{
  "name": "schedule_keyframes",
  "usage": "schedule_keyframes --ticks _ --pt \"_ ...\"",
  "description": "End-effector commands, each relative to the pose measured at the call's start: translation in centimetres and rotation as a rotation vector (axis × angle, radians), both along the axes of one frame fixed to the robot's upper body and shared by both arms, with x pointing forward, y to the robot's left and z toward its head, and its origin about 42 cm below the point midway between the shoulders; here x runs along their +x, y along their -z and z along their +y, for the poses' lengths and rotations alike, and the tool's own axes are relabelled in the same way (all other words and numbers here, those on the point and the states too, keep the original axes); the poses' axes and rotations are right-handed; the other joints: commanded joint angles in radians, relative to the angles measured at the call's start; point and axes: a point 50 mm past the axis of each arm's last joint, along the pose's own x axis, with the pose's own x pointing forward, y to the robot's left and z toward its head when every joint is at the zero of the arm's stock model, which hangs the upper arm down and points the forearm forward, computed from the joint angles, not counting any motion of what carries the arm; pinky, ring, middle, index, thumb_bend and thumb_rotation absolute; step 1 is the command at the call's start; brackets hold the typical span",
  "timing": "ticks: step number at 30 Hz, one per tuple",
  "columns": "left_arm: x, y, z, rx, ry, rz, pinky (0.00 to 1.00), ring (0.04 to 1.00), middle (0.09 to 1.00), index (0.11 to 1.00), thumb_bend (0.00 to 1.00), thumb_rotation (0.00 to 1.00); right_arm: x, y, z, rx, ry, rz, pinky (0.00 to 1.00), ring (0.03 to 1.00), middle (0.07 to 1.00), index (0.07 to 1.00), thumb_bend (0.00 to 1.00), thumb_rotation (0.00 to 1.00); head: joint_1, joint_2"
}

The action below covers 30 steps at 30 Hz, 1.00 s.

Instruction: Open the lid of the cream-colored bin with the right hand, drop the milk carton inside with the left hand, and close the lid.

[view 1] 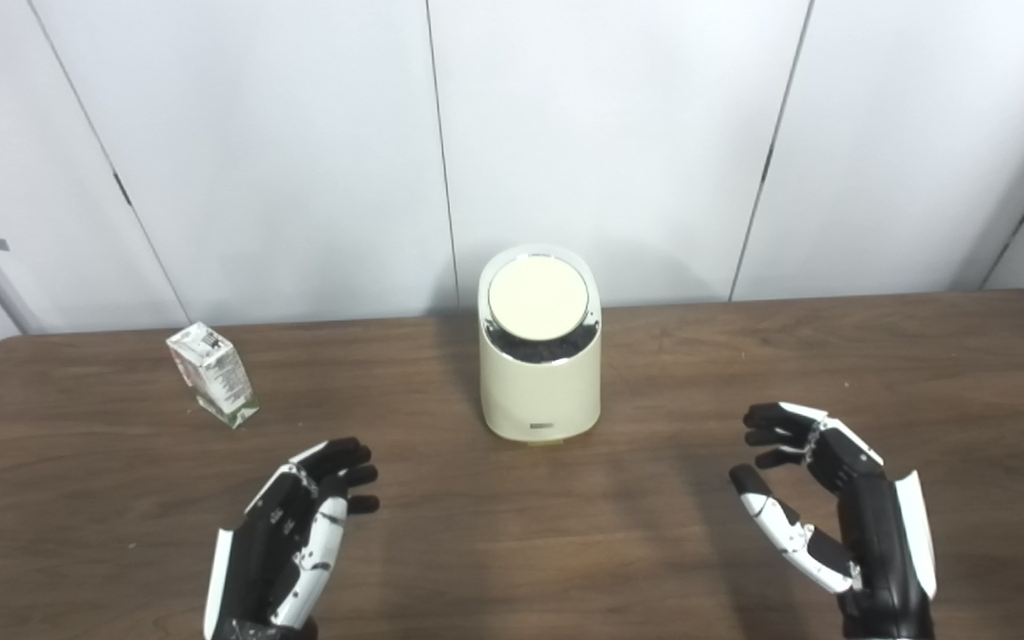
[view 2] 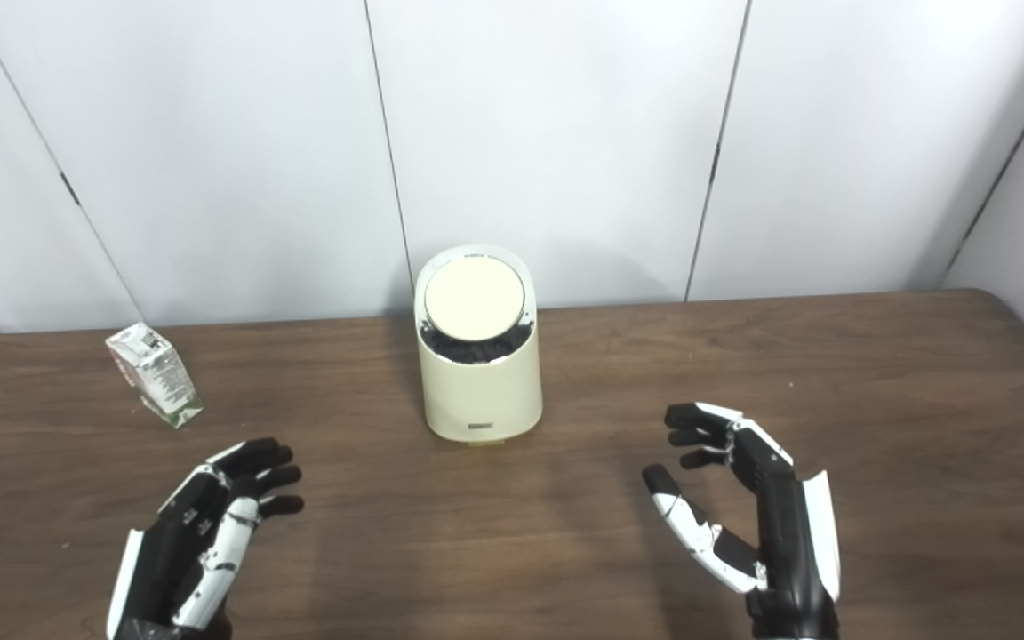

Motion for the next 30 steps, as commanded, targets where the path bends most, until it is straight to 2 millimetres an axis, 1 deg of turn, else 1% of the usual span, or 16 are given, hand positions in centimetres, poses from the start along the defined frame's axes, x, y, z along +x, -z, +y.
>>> schedule_keyframes --ticks 1,4,9,14,16,17,20,21,22,23,24,26,27,28,29,30 --pt "-1.4 -0.4 0.6 0.022 0.008 -0.004 0.66 0.713 0.719 0.706 0.25 0.34 -1.2 -0.6 0.0 0.003 0.003 -0.027 0.52 0.623 0.655 0.645 0.27 0.31 0.006 0.012" --pt "-1.4 -0.6 0.3 0.024 0.005 0.001 0.66 0.708 0.716 0.705 0.25 0.32 -1.2 -0.8 -0.3 -0.012 0.009 -0.029 0.52 0.619 0.652 0.642 0.26 0.29 0.018 0.023" --pt "-0.9 -1.0 -0.2 0.009 0.016 -0.011 0.64 0.708 0.717 0.699 0.25 0.33 -1.1 -1.2 -0.6 0.004 0.013 -0.017 0.55 0.642 0.662 0.644 0.26 0.28 0.035 0.043" --pt "-0.9 -1.0 -0.4 0.005 0.024 -0.009 0.65 0.714 0.728 0.704 0.24 0.34 -1.1 -1.2 -0.9 0.001 0.005 -0.017 0.55 0.643 0.660 0.636 0.27 0.32 0.030 0.033" --pt "-0.8 -0.8 -0.5 0.010 0.023 -0.008 0.65 0.716 0.728 0.703 0.25 0.35 -1.0 -1.1 -0.9 -0.001 0.003 -0.018 0.56 0.645 0.661 0.637 0.27 0.31 0.031 0.017" --pt "-0.8 -0.8 -0.5 0.014 0.023 -0.008 0.66 0.723 0.732 0.705 0.25 0.37 -1.0 -1.1 -1.0 -0.002 0.004 -0.019 0.56 0.644 0.660 0.635 0.27 0.31 0.031 0.017" --pt "-0.7 -0.7 -0.7 0.018 0.020 -0.002 0.65 0.719 0.728 0.701 0.26 0.38 -0.8 -1.5 -0.9 -0.009 0.005 -0.025 0.54 0.639 0.658 0.633 0.27 0.29 0.034 0.008" --pt "-0.6 -0.7 -0.7 0.025 0.019 -0.001 0.65 0.718 0.727 0.700 0.26 0.38 -0.7 -2.0 -0.8 -0.038 -0.001 -0.028 0.54 0.638 0.658 0.632 0.27 0.28 0.037 0.008" --pt "-0.6 -0.7 -0.8 0.030 0.019 0.001 0.65 0.715 0.727 0.701 0.26 0.38 -0.6 -2.6 -0.7 -0.085 -0.007 -0.029 0.54 0.639 0.662 0.640 0.26 0.30 0.039 0.005" --pt "-0.5 -0.6 -0.8 0.034 0.019 0.003 0.65 0.714 0.727 0.704 0.25 0.38 -0.5 -3.0 -0.6 -0.117 -0.010 -0.028 0.54 0.647 0.674 0.658 0.27 0.39 0.040 0.001" --pt "-0.5 -0.5 -0.8 0.038 0.018 0.005 0.65 0.714 0.727 0.705 0.25 0.39 -0.2 -3.9 -0.3 -0.157 -0.017 -0.026 0.53 0.650 0.678 0.664 0.27 0.43 0.042 -0.004" --pt "-0.5 -0.4 -0.8 0.042 0.016 0.007 0.65 0.711 0.724 0.705 0.25 0.38 0.2 -5.0 0.1 -0.193 -0.031 -0.017 0.55 0.680 0.718 0.719 0.31 0.56 0.043 -0.006" --pt "-0.4 -0.3 -0.8 0.043 0.015 0.004 0.65 0.710 0.724 0.705 0.25 0.38 0.7 -5.9 0.4 -0.201 -0.049 -0.006 0.56 0.686 0.726 0.728 0.32 0.58 0.042 -0.008" --pt "-0.4 -0.2 -0.9 0.044 0.016 0.002 0.65 0.711 0.723 0.705 0.25 0.38 1.4 -6.8 0.7 -0.217 -0.069 0.000 0.62 0.736 0.771 0.773 0.35 0.65 0.044 -0.015" --pt "-0.4 -0.1 -0.9 0.046 0.017 0.001 0.65 0.711 0.723 0.705 0.26 0.38 1.8 -7.5 0.9 -0.228 -0.082 0.006 0.67 0.782 0.813 0.818 0.41 0.75 0.045 -0.017" --pt "-0.5 -0.1 -1.0 0.045 0.015 0.002 0.65 0.711 0.723 0.705 0.26 0.38 2.7 -8.5 1.2 -0.248 -0.099 0.001 0.69 0.798 0.827 0.834 0.43 0.78 0.048 -0.014"
